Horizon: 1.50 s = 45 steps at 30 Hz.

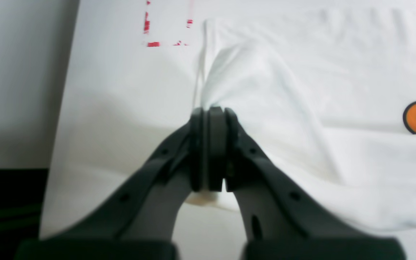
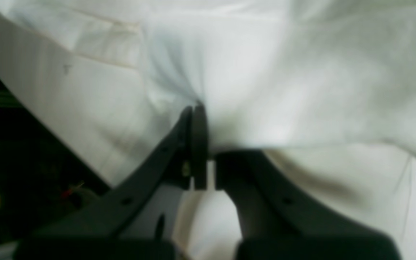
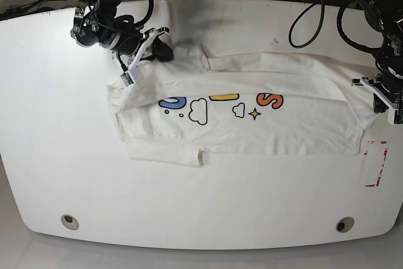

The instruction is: Fold the T-shirt properly

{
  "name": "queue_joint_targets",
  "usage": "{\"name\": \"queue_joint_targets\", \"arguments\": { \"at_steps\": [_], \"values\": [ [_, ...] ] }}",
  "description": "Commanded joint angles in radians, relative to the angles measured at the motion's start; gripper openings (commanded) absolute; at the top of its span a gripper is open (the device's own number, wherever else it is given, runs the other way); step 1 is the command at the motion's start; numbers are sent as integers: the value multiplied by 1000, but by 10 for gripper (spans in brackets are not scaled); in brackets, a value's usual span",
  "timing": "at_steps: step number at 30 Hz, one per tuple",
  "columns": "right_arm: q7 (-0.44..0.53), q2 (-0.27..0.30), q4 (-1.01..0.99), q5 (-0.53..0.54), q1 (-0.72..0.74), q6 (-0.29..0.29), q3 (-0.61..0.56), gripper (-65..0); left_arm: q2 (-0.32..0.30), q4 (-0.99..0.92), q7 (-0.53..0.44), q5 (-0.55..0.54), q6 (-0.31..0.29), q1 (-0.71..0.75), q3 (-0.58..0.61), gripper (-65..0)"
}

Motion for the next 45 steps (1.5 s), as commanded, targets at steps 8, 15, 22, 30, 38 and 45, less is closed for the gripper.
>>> {"name": "queue_joint_targets", "arguments": {
  "at_steps": [8, 15, 22, 30, 38, 45],
  "values": [
    [9, 109, 139, 156, -190, 12, 35, -650, -16, 15, -25, -6, 2, -10, 8, -650],
    [9, 140, 139, 196, -278, 13, 160, -650, -16, 20, -21, -14, 0, 58, 14, -650],
    [9, 146, 136, 196, -347, 13, 196, -650, 15, 20, -25, -9, -72, 182, -3, -650],
    [-32, 111, 137, 207, -368, 13, 201, -376, 73, 18, -25, -6, -103, 222, -76, -650],
    [-34, 119, 93, 309, -318, 12, 354, -227, 73, 17, -27, -6, -103, 217, -78, -650],
    [-69, 180, -85, 303, -164, 4, 404, -227, 75, 17, -27, -6, -103, 216, -76, -650]
  ]
}}
